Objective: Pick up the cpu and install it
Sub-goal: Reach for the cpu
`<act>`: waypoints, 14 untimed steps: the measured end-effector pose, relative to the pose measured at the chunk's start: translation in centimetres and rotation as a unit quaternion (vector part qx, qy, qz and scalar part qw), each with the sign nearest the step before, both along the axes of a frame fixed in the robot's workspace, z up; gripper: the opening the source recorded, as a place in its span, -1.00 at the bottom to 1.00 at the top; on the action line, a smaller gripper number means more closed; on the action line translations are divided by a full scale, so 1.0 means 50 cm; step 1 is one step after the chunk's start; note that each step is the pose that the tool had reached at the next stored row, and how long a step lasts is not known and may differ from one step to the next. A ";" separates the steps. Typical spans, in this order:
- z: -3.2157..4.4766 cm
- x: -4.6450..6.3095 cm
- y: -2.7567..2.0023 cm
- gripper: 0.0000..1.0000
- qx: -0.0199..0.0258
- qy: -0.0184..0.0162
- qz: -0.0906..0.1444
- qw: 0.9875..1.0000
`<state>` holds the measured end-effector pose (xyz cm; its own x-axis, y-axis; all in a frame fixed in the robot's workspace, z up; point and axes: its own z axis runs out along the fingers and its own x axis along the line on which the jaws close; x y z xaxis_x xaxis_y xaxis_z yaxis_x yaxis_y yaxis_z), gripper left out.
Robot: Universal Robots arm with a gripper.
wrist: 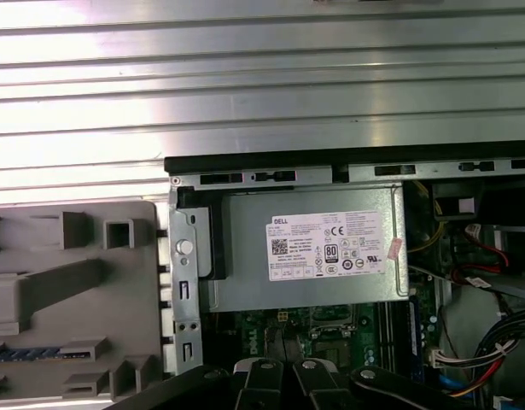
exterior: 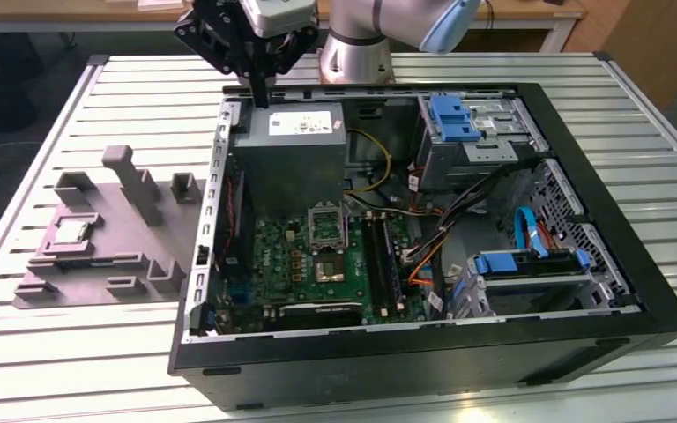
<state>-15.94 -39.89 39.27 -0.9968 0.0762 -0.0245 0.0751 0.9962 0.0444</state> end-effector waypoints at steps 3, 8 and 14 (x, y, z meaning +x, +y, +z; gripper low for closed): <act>0.000 -0.001 0.0000 -0.79 0.000 0.000 0.000 1.000; 0.000 -0.004 0.0000 -0.79 0.000 0.000 0.000 1.000; 0.000 -0.008 0.0000 -0.79 0.000 0.000 0.000 1.000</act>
